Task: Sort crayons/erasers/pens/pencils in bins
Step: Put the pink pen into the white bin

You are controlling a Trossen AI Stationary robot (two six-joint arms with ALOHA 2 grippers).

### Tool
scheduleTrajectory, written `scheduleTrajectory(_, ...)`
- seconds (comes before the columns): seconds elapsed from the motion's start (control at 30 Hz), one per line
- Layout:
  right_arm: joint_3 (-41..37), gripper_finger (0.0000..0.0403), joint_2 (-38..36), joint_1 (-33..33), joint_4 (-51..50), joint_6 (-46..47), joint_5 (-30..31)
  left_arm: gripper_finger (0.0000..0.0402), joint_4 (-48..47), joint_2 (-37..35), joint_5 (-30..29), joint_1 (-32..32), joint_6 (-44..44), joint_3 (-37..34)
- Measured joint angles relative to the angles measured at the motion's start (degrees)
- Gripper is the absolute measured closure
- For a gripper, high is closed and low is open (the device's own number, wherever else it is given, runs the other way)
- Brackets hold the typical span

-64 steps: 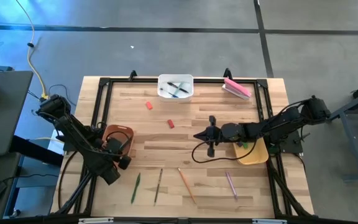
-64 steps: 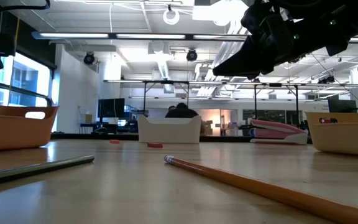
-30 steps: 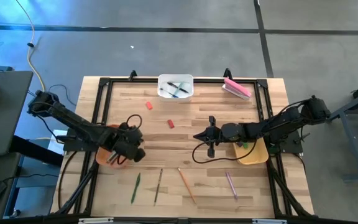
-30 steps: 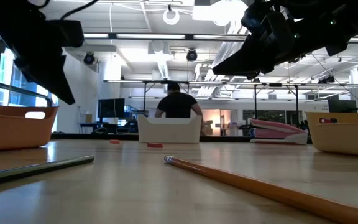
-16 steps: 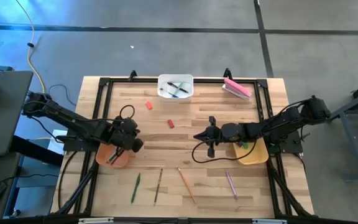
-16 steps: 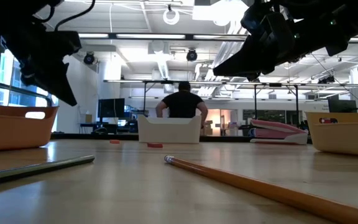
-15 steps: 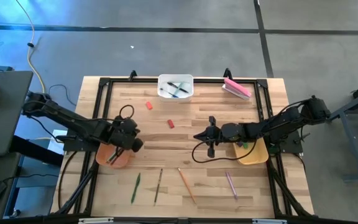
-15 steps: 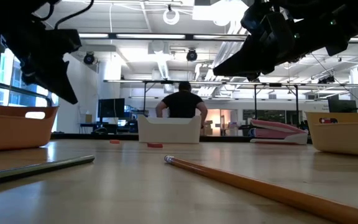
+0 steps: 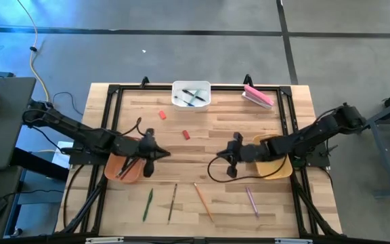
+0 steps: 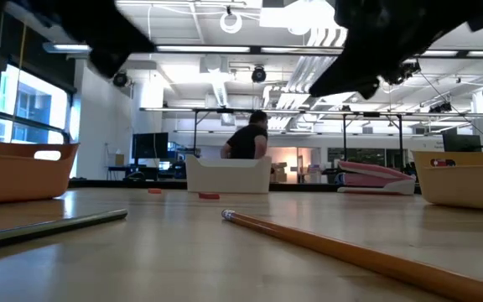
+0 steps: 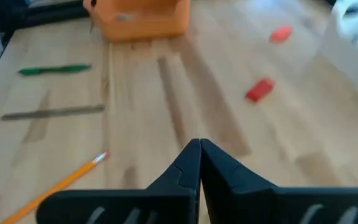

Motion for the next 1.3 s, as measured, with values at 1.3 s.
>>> scheduleTrajectory(1.3, 24.17, 0.0402, 19.80, 31.47, -53.46, 85.92, -12.09, 0.0401, 82.65, 40.05, 33.66, 13.96, 9.29, -7.46)
